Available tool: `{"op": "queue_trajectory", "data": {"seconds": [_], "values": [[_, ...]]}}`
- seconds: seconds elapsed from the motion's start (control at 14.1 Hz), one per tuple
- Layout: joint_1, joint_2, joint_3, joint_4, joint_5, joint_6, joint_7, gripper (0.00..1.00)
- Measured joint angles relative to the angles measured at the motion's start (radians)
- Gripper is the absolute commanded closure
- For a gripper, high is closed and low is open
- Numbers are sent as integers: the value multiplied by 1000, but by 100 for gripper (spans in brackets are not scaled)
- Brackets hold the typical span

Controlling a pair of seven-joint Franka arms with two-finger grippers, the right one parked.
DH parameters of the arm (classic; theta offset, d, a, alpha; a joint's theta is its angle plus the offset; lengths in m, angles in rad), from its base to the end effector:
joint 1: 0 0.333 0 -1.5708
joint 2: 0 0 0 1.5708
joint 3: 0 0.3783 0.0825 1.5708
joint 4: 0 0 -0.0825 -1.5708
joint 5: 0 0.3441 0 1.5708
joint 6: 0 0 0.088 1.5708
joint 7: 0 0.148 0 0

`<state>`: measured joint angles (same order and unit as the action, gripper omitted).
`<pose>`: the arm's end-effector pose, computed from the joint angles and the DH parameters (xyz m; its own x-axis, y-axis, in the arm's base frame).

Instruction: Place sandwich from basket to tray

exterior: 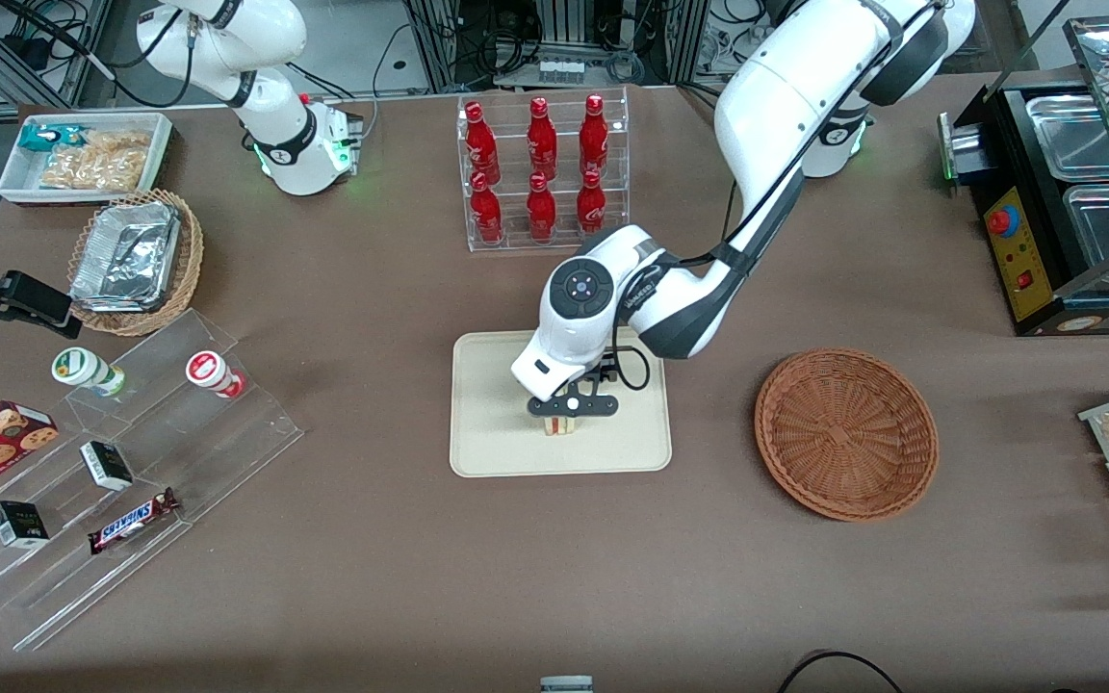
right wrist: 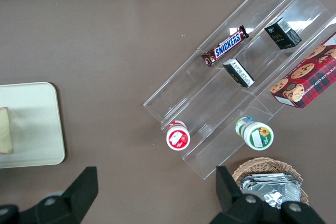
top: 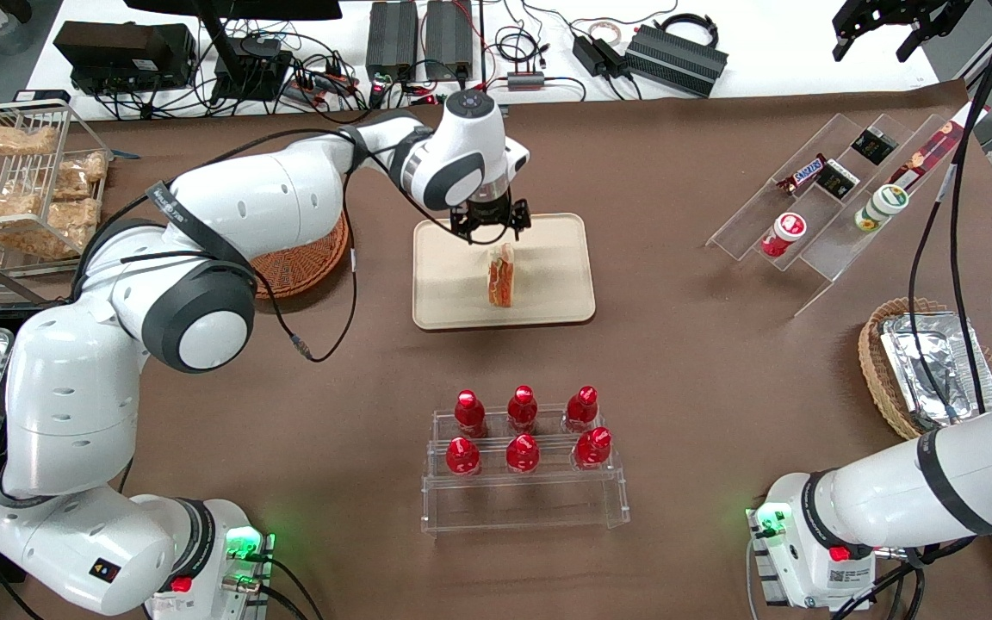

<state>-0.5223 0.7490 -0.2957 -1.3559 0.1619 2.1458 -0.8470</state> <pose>0.5605 -0.5000 0.3206 0.9996 0.0283 0.0048 0.0278 -0.9953 0.0932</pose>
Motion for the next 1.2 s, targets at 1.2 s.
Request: {"op": "queue_trajectory", "data": {"seconds": [1.2], "values": [[488, -529, 108, -26, -96, -743, 548, 0]]}}
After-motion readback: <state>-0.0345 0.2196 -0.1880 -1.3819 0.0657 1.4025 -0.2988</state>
